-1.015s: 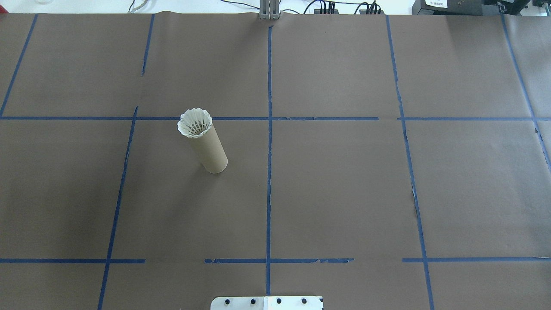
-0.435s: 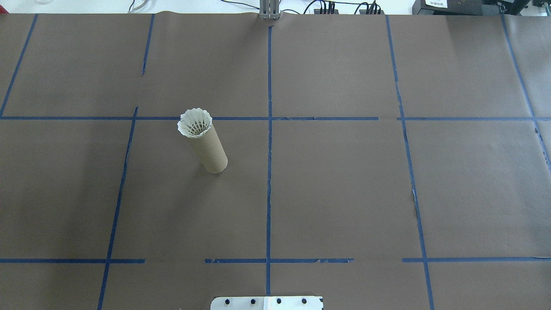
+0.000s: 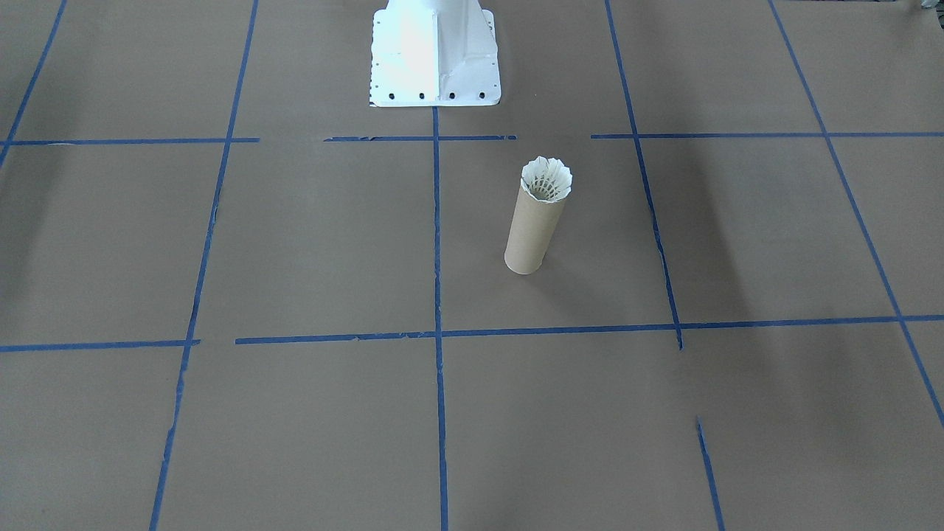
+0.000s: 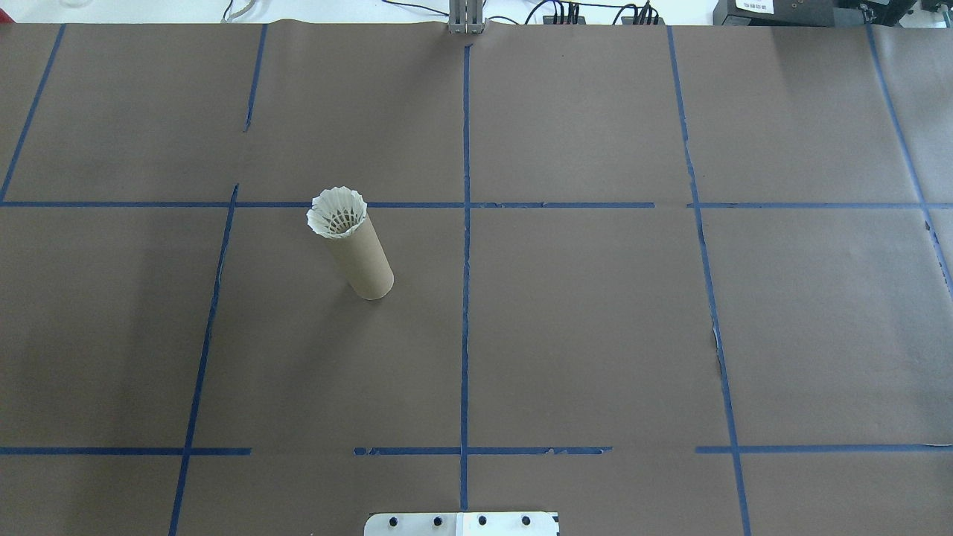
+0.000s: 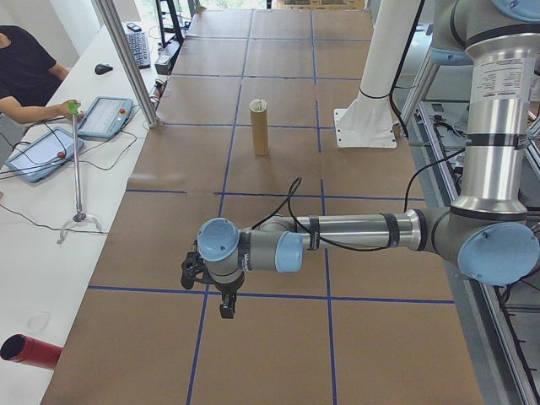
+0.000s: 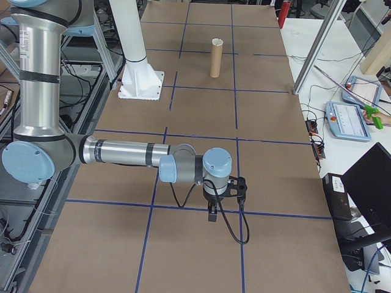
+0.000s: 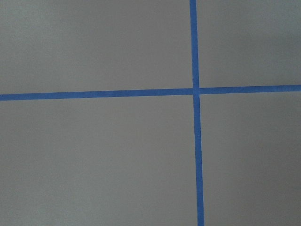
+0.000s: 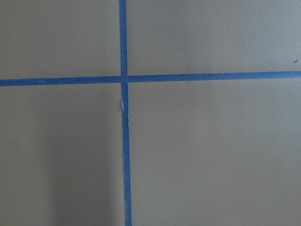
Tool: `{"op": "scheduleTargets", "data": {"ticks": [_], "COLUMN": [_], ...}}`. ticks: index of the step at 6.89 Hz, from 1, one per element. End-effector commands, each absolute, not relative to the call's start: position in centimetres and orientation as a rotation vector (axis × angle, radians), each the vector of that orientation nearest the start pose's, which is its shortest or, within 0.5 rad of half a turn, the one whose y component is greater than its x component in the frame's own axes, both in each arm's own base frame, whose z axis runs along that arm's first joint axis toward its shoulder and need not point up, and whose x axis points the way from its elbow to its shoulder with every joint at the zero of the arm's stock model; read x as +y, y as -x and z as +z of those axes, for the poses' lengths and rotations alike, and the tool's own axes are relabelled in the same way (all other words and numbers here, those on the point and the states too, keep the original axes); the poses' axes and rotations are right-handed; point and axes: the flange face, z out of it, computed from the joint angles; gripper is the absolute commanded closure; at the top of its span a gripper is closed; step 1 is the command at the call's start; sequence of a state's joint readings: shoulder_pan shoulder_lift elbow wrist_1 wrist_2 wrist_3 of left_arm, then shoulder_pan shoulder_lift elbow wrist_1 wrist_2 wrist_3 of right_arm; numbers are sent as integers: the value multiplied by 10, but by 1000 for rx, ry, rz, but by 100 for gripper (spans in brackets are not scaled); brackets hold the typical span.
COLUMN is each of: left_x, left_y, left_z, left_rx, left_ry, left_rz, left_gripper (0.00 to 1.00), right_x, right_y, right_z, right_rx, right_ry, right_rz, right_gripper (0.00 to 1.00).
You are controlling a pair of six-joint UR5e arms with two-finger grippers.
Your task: Collect badminton balls into bucket
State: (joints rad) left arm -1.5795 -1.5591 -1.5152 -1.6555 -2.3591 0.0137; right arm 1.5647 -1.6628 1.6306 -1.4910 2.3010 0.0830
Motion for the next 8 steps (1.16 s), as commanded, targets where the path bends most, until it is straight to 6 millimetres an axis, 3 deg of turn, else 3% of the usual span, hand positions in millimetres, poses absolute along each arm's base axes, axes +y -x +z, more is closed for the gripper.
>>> {"op": "scheduleTargets", "data": {"ticks": [1, 4, 6, 8], "left_x": [-484, -481, -480, -479], "left_y": [66, 66, 66, 66], "left_z": [693, 695, 643, 636], "left_rx": [788, 792, 791, 794], "left_ry": [19, 68, 82, 81], "left_rz": [-30, -54, -58, -56], "left_gripper": [0, 0, 0, 0], "right_x": [-456, -456, -456, -456], "right_y": [-64, -64, -64, -64], "right_z": [668, 668, 668, 668], "right_rx": [-731, -731, -731, -731], "right_ry": [-13, -13, -13, -13], "right_rz": [56, 56, 56, 56], "right_gripper": [0, 0, 0, 0]}}
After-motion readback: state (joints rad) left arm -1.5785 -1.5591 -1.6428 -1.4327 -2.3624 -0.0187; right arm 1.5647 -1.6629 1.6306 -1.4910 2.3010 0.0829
